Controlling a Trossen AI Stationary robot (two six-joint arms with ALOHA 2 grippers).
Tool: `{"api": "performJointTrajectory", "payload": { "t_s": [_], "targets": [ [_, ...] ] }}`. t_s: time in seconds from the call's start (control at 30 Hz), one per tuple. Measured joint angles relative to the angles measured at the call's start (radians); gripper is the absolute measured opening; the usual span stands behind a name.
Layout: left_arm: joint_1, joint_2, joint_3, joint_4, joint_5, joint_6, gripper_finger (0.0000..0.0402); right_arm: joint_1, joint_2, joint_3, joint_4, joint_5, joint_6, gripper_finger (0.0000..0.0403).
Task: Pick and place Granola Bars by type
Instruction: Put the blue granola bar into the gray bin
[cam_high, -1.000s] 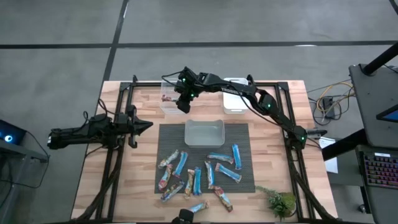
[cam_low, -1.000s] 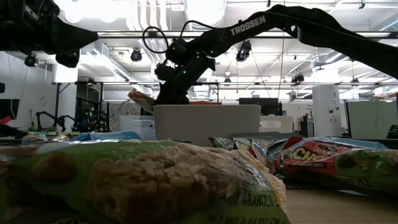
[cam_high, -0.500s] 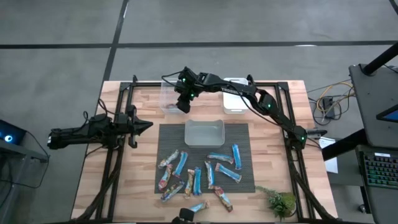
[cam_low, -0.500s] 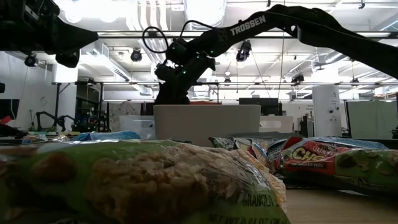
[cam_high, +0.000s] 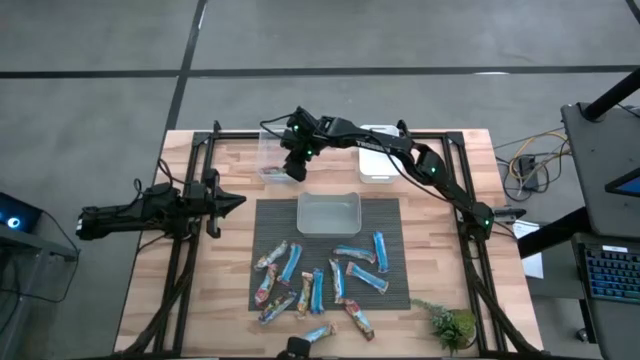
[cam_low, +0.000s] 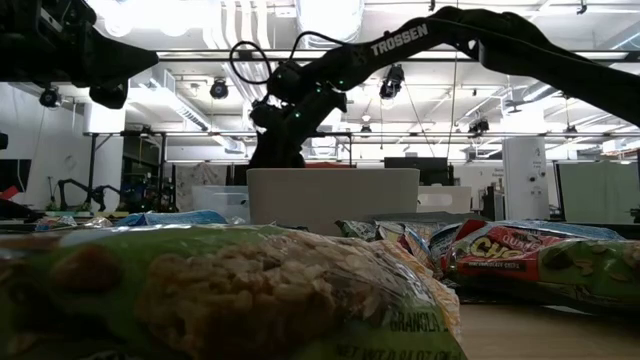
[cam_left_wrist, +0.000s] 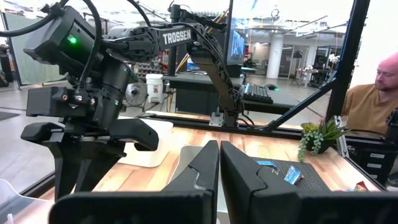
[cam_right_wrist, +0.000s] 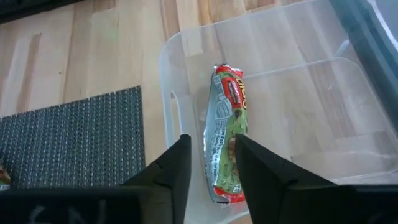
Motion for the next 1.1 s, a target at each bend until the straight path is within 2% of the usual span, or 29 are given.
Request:
{"api": "performJointTrajectory", "payload": {
  "t_s": [0.3, 0.4, 0.6, 1.1],
  "targets": [
    [0.000, 0.000, -0.069, 0.030, 0.021, -0.075, 0.0000, 0.003, -0.010, 0.000, -0.001, -0.044, -0.017, 0.0015],
    [0.000, 0.000, -0.099, 0.104, 0.065, -0.076, 0.0000, 0.003, -0.025, 0.000, -0.002, -0.047, -0.034, 0.0010],
    [0.000, 0.000, -0.116, 0.114, 0.164, -0.076, 0.0000, 0.003, -0.075, 0.000, -0.001, -0.068, -0.046, 0.0009],
    [0.000, 0.002, -0.132, 0.103, 0.163, -0.082, 0.0000, 0.076, -0.210, 0.000, -0.004, -0.086, -0.079, 0.0009]
  ]
}}
